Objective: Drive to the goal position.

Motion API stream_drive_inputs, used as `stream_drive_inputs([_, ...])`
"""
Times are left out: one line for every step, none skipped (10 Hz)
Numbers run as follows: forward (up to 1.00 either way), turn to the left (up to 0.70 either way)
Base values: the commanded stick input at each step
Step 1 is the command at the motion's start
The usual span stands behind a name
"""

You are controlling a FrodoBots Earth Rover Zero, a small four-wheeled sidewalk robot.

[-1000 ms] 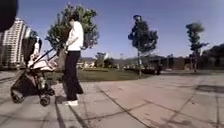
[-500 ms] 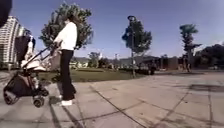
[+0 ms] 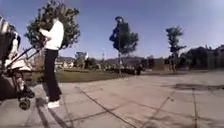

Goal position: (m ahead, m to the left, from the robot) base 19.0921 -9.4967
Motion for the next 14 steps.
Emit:
stream_drive_inputs([0.00, -0.70])
stream_drive_inputs([0.00, -0.70])
stream_drive_inputs([0.00, -0.70])
stream_drive_inputs([0.00, -0.70])
stream_drive_inputs([0.00, -0.44])
stream_drive_inputs([0.00, -0.13])
stream_drive_inputs([0.00, 0.00])
stream_drive_inputs([0.00, 0.00])
stream_drive_inputs([0.00, 0.00])
stream_drive_inputs([0.00, 0.00])
stream_drive_inputs([0.00, 0.00])
stream_drive_inputs([0.00, 0.00])
stream_drive_inputs([0.00, 0.00])
stream_drive_inputs([0.00, 0.00])
